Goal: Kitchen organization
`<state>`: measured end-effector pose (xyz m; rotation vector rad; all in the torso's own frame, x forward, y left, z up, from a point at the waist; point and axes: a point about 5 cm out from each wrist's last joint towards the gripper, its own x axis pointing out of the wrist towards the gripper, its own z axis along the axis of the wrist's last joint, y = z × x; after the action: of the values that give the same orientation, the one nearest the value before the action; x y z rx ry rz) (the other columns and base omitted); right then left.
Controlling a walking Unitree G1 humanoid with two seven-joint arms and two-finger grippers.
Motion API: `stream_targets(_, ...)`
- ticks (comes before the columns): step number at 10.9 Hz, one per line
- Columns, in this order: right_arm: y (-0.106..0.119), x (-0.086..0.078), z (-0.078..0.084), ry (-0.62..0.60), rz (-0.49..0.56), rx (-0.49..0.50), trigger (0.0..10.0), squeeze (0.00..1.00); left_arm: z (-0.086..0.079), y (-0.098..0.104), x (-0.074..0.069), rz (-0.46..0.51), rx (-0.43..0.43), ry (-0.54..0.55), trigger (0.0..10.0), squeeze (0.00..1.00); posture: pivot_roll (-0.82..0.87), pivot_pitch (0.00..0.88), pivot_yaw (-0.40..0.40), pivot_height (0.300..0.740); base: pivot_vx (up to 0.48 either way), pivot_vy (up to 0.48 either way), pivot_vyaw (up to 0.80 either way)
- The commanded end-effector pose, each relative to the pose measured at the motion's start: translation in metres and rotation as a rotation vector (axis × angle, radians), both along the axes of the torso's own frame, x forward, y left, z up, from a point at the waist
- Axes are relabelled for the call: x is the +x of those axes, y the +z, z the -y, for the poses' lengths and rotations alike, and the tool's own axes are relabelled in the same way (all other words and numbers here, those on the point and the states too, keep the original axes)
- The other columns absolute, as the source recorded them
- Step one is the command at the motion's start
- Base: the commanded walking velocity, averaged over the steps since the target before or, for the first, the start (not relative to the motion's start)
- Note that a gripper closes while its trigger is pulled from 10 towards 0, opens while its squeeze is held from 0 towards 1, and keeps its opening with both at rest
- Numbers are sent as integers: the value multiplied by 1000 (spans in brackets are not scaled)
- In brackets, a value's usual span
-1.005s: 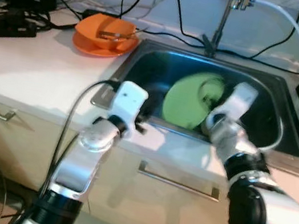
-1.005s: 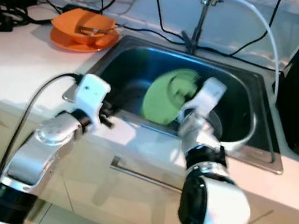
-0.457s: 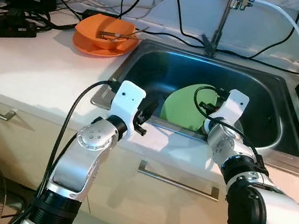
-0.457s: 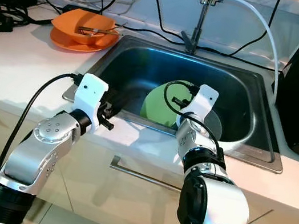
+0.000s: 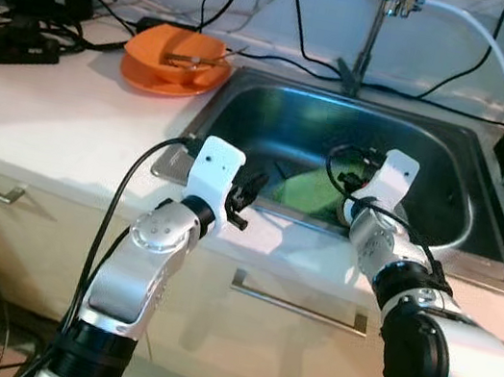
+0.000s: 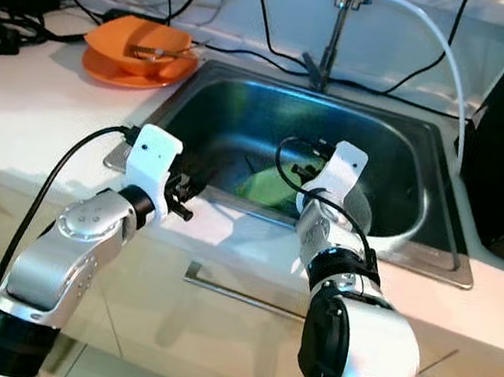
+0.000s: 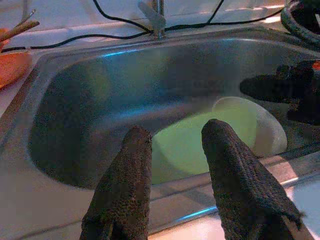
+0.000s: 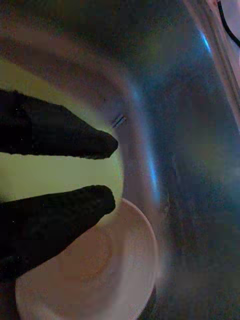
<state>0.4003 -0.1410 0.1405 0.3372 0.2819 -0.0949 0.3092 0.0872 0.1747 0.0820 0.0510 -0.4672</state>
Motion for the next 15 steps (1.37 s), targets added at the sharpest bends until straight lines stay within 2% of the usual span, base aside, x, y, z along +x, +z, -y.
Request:
stream_targets(1, 7, 3, -3, 17, 23, -13, 10000, 118, 0, 0, -2, -5, -3, 0, 10000, 0, 267, 5, 1, 740, 0, 0, 0)
stream_targets(2, 8, 3, -3, 20, 27, -21, 10000, 0, 0, 0, -2, -6, -4, 0, 10000, 0, 267, 5, 1, 740, 0, 0, 0)
stream_targets(3, 12, 4, -3, 28, 54, -40, 10000, 0, -1, 1, -1, 4, -8, 10, 10000, 0, 264, 12, -1, 740, 0, 0, 0)
stream_targets(4, 26, 8, -2, 29, 143, -42, 10000, 0, -6, 6, 3, 73, -15, 53, 10000, 0, 264, 14, -1, 740, 0, 0, 0)
stream_targets(5, 31, 9, -3, 38, 176, -60, 10000, 0, -8, 9, 5, 104, -13, 74, 10000, 0, 260, 14, -1, 740, 0, 0, 0)
stream_targets(6, 44, 10, -10, 102, 298, -144, 10000, 0, -17, 13, 11, 172, -13, 146, 10000, 0, 251, 15, 1, 740, 0, 0, 0)
stream_targets(8, 50, 6, -14, 130, 404, -166, 10000, 0, -24, 13, 17, 208, -21, 201, 10000, 0, 235, 16, 5, 740, 0, 0, 0)
stream_targets(10, 49, -1, -15, 140, 495, -177, 10000, 0, -33, 12, 25, 262, -35, 248, 10000, 0, 224, 16, 7, 740, 0, 0, 0)
stream_targets(12, 36, -15, -15, 155, 566, -193, 10000, 0, -41, 8, 30, 316, -53, 282, 10000, 0, 216, 16, 10, 740, 0, 0, 0)
stream_targets(13, 25, -25, -16, 163, 584, -211, 10000, 0, -45, 2, 32, 331, -49, 298, 10000, 0, 209, 16, 11, 740, 0, 0, 0)
stream_targets(15, 13, -35, -17, 172, 594, -223, 10000, 0, -48, -11, 31, 340, -46, 312, 10000, 0, 204, 13, 11, 740, 0, 0, 0)
